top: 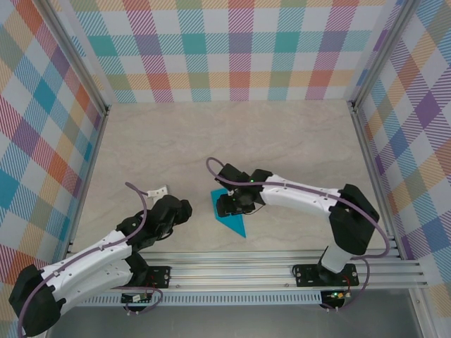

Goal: Fold a paper plane with a square sheet of paper (pick it up from the middle)
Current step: Turn over the paper at the center of the table, then fold the wing for the fifth time at the center of the table.

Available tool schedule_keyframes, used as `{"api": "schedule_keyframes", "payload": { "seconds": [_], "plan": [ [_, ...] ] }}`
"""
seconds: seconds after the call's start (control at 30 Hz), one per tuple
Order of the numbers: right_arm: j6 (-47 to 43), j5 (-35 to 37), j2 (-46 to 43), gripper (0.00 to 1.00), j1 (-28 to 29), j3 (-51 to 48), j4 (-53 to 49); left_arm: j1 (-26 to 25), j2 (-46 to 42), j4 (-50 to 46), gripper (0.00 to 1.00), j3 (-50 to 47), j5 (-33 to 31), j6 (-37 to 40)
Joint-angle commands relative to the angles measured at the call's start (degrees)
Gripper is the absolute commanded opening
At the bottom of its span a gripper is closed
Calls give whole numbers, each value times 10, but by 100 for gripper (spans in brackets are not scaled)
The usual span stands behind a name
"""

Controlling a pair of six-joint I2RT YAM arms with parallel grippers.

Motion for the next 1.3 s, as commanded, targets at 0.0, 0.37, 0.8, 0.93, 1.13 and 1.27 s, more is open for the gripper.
{"api": "schedule_keyframes", "payload": {
  "seconds": [0.0,0.37,0.8,0.93,1.13,1.27],
  "plan": [
    [0,-88,-23,35,-33,-66,81,8,21,38,51,9,40,23],
    [-9,-129,-10,17,-42,-100,119,8,149,94,49,48,118,37],
    [-4,-165,21,17,-98,-169,209,4,224,110,49,79,154,47],
    [2,-180,21,17,-114,-195,241,-1,252,116,50,96,169,52],
    [10,-197,13,19,-131,-232,282,-8,289,136,52,114,192,52],
    [16,-221,17,18,-146,-256,319,-19,306,151,56,118,203,40]
  ]
}}
